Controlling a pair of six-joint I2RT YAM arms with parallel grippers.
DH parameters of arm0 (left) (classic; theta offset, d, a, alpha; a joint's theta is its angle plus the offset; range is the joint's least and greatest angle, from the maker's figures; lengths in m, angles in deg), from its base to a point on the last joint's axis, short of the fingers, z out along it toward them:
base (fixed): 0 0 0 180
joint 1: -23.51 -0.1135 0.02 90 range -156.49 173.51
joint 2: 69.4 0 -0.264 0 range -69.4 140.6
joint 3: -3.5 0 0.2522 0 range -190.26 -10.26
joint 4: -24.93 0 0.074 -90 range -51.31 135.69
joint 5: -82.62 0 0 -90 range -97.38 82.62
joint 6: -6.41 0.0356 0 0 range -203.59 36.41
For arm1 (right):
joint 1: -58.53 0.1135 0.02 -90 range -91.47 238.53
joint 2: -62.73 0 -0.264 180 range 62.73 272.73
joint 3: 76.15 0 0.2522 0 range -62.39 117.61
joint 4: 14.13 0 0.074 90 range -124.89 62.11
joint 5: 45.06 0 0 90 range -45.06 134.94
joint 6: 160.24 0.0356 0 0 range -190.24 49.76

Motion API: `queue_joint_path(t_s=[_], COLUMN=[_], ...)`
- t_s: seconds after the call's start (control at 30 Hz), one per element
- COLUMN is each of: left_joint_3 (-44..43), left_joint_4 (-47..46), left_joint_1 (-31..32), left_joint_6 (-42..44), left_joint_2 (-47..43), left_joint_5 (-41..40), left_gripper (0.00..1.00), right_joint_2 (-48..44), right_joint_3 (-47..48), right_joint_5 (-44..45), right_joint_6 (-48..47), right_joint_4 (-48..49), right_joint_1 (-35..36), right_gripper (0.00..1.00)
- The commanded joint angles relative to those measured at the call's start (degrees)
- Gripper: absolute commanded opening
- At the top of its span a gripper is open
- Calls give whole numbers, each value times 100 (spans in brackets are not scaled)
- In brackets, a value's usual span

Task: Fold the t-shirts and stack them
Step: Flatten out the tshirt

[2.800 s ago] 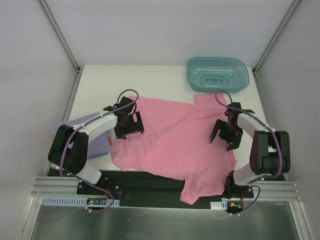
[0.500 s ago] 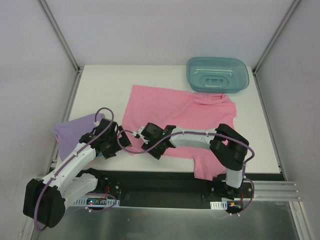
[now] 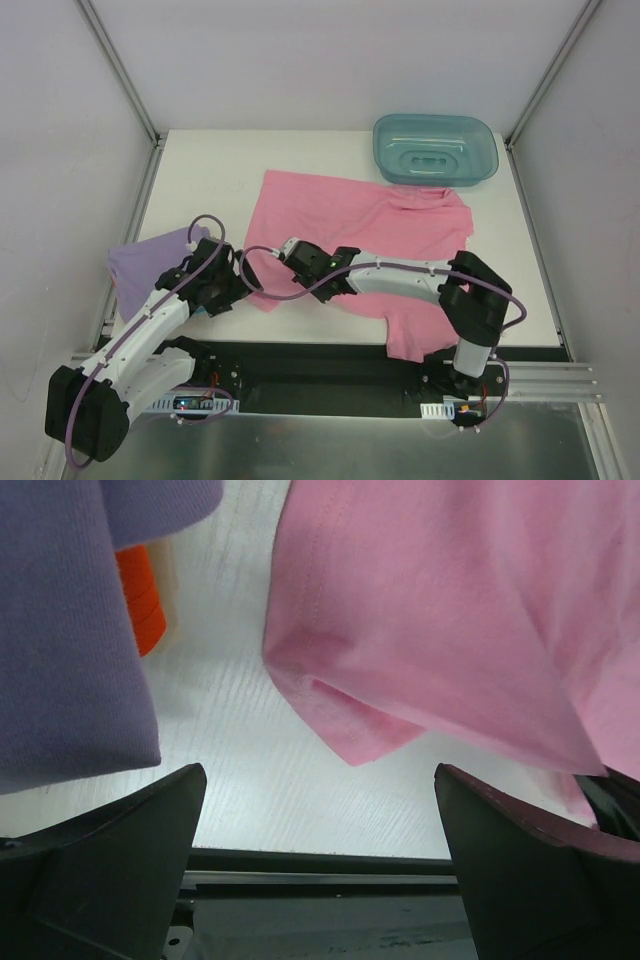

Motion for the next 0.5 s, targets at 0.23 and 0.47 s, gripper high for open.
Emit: queue_joint_path(t_s=[0.23, 0.47], left_joint_3=[134, 450], left_joint_4=[-665, -1035], left_joint_1=[27, 264], left_joint_6=[513, 303], left_joint_2=[-244, -60], left_joint_5=[1126, 1540], left_gripper=[99, 98], right_joint_2=[-1000, -1159], right_joint_3=[985, 986], right_joint_5=[845, 1021], right_joint_6=[117, 152], right_joint_4=[-1083, -1365], right_joint_1=[-46, -133], right_gripper=[1, 1])
